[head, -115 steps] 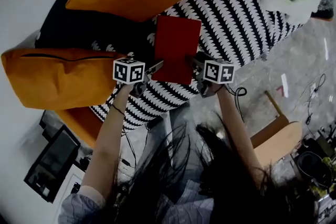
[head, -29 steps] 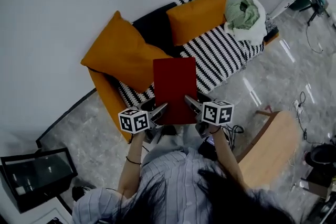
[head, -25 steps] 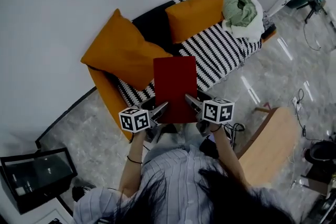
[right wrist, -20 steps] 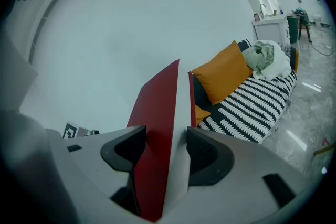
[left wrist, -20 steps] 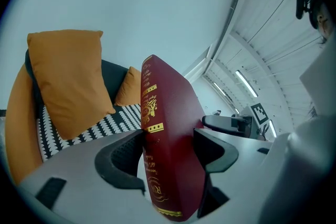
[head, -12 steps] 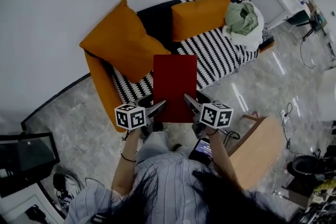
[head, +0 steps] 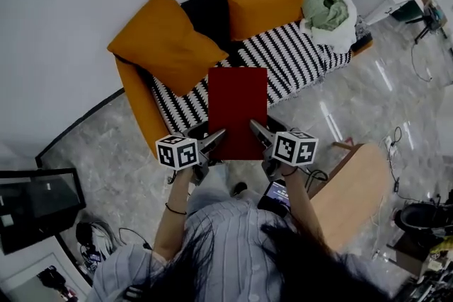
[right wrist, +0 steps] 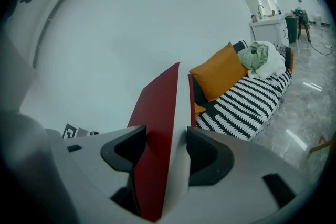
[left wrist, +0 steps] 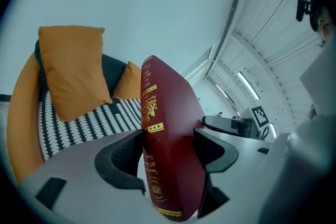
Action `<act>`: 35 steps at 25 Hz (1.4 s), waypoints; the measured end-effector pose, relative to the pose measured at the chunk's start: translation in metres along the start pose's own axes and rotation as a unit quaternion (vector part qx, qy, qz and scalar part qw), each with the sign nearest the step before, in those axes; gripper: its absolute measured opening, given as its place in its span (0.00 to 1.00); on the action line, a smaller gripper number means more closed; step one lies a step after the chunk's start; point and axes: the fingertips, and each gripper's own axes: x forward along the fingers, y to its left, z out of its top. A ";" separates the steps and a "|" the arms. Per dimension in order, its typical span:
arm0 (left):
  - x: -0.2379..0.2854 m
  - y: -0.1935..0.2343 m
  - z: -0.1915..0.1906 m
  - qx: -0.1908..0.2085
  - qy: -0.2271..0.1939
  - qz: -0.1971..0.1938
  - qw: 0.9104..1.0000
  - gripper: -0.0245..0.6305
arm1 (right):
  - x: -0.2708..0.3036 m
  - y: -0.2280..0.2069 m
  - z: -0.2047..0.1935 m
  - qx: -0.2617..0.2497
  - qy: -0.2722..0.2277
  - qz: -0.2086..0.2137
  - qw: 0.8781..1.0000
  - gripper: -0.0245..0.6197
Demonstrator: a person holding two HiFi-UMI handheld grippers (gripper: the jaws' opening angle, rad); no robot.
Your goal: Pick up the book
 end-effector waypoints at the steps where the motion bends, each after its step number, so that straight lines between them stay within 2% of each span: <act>1: -0.001 -0.005 -0.006 -0.003 -0.002 0.003 1.000 0.51 | -0.006 -0.001 -0.003 -0.001 0.001 0.004 1.000 0.44; 21: -0.052 -0.095 -0.116 -0.002 -0.044 0.061 0.997 0.51 | -0.112 0.004 -0.086 -0.020 0.011 0.080 0.997 0.43; 35: -0.103 -0.109 -0.162 -0.012 -0.074 0.091 0.993 0.51 | -0.136 0.038 -0.133 -0.052 0.032 0.113 0.992 0.43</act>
